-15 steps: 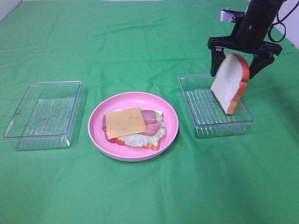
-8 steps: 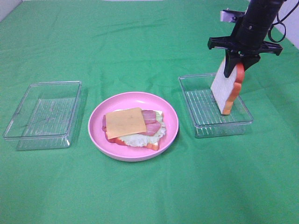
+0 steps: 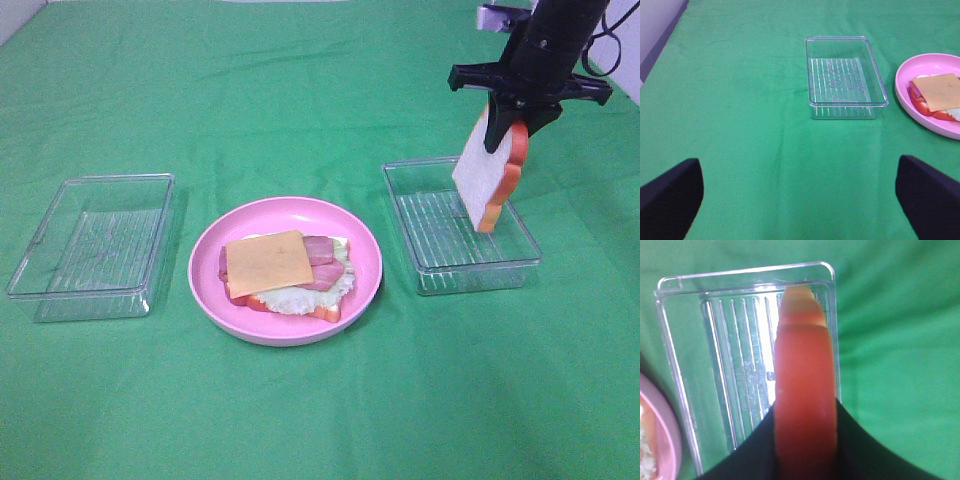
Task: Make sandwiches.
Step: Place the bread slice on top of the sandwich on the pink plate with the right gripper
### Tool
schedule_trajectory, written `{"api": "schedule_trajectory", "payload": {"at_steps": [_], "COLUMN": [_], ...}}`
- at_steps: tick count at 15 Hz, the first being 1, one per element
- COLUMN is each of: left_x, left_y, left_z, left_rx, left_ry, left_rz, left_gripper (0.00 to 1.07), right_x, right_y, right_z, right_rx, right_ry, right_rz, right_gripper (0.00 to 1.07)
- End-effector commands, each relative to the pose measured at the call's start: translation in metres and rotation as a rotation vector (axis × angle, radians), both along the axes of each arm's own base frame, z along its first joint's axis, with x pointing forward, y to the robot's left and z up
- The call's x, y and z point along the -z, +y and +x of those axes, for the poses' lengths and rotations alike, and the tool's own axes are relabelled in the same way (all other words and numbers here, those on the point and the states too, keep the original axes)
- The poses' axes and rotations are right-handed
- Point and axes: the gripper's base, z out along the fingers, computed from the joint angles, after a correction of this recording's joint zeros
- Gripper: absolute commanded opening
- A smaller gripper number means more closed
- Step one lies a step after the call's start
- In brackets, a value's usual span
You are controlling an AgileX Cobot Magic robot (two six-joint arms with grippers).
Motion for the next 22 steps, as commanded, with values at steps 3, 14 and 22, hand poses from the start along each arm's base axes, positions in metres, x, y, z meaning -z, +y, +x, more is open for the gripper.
{"api": "schedule_trajectory", "payload": {"at_steps": [3,14,22], "left_x": [0.000,0.000,0.000], "left_y": [-0.001,-0.001,-0.002], "left_z": [-0.002,-0.002,-0.002], "left_rx": [0.004,0.005,0.007], "left_ry": [-0.031,-0.032,-0.033], "left_rz": [-0.009,-0.011,-0.013], "left_gripper": [0.98,0.98,0.98], "right_x": [-0.069,-0.023,0.055], "right_y": [0.008,0.073,0.143], "right_z": [-0.035,-0.100,-0.108], "right_rx": [-0.019,-0.041,-0.038], "right_ry": [-0.025,-0.071,0.105], "right_rz": [0.144,0.941,0.886], "right_gripper": [0.00,0.00,0.00]}}
